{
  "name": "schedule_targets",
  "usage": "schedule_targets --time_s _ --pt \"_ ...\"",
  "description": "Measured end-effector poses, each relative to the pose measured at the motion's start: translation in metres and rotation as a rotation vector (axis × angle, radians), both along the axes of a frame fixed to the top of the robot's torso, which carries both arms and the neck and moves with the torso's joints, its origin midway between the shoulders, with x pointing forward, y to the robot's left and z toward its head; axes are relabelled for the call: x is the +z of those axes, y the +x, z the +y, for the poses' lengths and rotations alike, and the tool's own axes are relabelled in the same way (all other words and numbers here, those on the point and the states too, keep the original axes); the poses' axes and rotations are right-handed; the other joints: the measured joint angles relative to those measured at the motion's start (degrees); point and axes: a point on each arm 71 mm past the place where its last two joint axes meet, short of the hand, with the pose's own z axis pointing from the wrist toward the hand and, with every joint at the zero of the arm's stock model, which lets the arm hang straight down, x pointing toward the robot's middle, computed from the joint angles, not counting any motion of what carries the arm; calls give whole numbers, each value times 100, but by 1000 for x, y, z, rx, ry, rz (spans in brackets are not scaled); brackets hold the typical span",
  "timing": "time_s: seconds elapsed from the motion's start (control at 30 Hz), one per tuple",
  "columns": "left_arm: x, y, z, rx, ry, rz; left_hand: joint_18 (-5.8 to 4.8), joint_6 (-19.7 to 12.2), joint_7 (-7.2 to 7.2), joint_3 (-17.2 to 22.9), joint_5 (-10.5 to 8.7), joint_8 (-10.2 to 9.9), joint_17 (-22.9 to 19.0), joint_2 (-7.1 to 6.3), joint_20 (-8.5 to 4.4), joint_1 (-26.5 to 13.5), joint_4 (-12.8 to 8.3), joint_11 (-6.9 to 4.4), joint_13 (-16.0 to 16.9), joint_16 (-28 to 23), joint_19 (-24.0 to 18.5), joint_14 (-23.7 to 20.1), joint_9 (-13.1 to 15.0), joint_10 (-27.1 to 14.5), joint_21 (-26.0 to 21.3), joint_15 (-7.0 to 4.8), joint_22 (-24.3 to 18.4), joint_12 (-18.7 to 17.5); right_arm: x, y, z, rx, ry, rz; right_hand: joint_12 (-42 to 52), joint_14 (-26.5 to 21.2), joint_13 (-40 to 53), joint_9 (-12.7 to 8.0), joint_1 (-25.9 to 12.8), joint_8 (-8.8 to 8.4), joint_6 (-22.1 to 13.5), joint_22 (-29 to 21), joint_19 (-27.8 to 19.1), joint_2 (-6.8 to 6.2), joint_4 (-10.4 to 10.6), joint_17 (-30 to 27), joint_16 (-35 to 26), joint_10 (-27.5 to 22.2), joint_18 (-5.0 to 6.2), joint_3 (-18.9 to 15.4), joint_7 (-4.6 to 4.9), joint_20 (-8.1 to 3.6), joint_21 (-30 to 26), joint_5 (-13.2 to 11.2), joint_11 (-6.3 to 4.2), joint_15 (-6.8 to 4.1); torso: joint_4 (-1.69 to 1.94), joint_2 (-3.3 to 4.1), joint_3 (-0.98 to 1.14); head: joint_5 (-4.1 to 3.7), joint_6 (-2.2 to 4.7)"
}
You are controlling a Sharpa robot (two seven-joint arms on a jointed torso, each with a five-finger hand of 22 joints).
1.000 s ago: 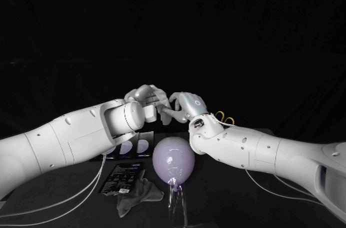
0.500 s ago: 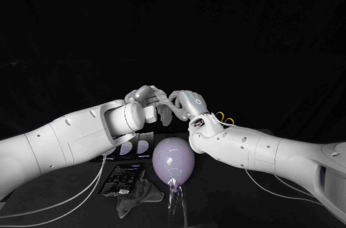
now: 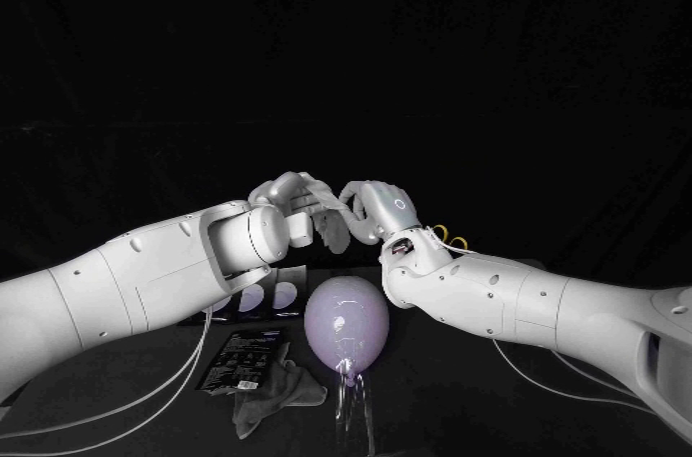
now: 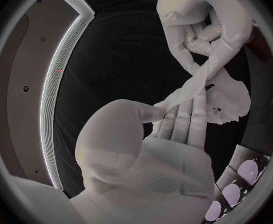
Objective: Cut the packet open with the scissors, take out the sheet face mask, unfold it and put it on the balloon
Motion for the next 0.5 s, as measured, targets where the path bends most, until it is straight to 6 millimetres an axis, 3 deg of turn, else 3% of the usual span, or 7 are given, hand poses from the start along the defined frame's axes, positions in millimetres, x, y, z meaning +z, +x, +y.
schedule_targets --time_s 0.2,0.27,0.33,0.4,0.5 --pt "0 0 1 3 1 0 -1 0 -1 15 0 0 -7 -29 20 30 -15 0 0 0 -44 0 0 0 -23 0 0 0 1 0 -5 0 -1 -3 -90 -1 -78 -24 -162 15 -18 2 0 -53 0 -14 0 -24 -1 95 17 0 -51 49 24 0 1 -1 -1 6 4" --pt "0 0 2 4 1 1 4 -1 -1 26 0 0 -13 -30 21 30 -26 2 0 -37 -83 -4 0 -3 -23 4 0 0 1 -1 -6 3 -1 -5 -41 -1 8 -36 -279 21 -31 3 13 40 -10 -14 10 14 -60 245 5 13 77 49 41 0 2 0 -1 8 4" --pt "0 0 2 5 1 1 27 2 -4 112 0 -11 -15 -115 22 70 -112 31 0 -38 -84 -10 0 -32 -23 10 15 0 2 -2 -7 6 -2 -7 61 -1 133 -61 -332 19 -43 4 76 95 -51 -14 64 121 -88 462 2 6 255 45 38 0 3 0 -1 8 2" --pt "0 0 3 8 2 1 67 14 -12 144 0 -180 -20 -212 22 76 -229 63 0 -68 -84 -11 255 -65 -23 11 29 0 3 -2 -7 12 -3 -10 122 -11 190 -76 -364 18 -51 4 126 142 -95 -14 106 171 -88 590 -4 -20 388 14 46 -12 3 0 -1 8 -1" --pt "0 -1 6 12 4 1 68 37 -11 124 -1 -524 -20 -347 10 73 -399 50 0 -89 -96 -11 157 -138 22 11 42 0 5 -3 -8 21 -4 -17 165 0 258 -96 -397 24 10 4 195 175 -191 -13 167 230 -89 728 -22 -31 582 0 46 -40 3 0 -1 -2 -5"
